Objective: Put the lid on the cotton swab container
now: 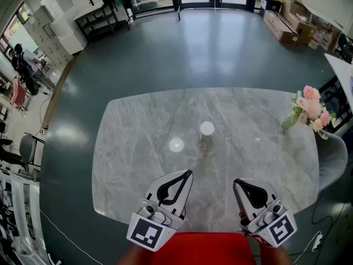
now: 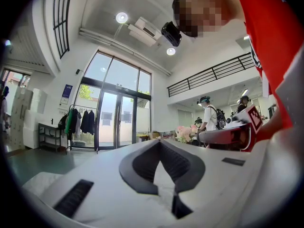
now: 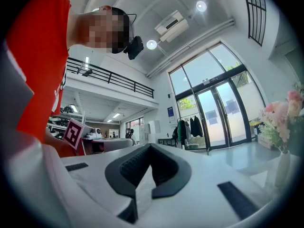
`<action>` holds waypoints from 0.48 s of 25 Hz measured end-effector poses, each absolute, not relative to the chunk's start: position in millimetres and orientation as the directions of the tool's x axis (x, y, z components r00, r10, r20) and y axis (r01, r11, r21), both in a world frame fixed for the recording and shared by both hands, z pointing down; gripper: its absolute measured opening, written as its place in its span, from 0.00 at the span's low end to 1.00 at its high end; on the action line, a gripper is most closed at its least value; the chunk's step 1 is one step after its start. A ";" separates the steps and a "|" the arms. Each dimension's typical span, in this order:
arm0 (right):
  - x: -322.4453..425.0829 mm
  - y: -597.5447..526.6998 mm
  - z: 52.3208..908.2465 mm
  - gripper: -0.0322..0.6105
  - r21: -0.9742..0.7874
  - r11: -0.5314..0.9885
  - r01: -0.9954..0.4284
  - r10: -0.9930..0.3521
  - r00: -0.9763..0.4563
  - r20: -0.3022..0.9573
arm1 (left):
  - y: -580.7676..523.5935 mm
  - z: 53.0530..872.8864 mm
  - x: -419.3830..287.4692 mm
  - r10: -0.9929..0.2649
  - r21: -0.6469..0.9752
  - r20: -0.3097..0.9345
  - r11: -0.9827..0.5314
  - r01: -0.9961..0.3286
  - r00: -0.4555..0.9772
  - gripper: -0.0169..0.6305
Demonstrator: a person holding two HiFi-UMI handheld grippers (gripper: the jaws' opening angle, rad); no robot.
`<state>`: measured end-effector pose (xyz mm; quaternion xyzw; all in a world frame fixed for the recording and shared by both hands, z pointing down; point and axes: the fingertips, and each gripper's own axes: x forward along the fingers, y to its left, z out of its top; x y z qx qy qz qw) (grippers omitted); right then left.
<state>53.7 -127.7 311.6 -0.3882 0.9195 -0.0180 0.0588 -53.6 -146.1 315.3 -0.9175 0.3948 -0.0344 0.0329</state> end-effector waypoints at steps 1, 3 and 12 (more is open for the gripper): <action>54.3 -128.0 311.9 0.06 -0.080 0.698 -0.711 -0.716 -0.692 -0.092 | -146.4 315.8 -53.4 -0.727 -0.086 0.039 -0.686 -0.723 0.685 0.05; 53.8 -129.5 309.6 0.06 -0.077 0.701 -0.709 -0.713 -0.694 -0.101 | -146.9 316.4 -53.7 -0.729 -0.086 0.041 -0.684 -0.724 0.684 0.05; 51.2 -134.6 307.6 0.06 -0.073 0.711 -0.700 -0.703 -0.702 -0.113 | -151.7 315.6 -52.7 -0.732 -0.092 0.030 -0.680 -0.727 0.681 0.05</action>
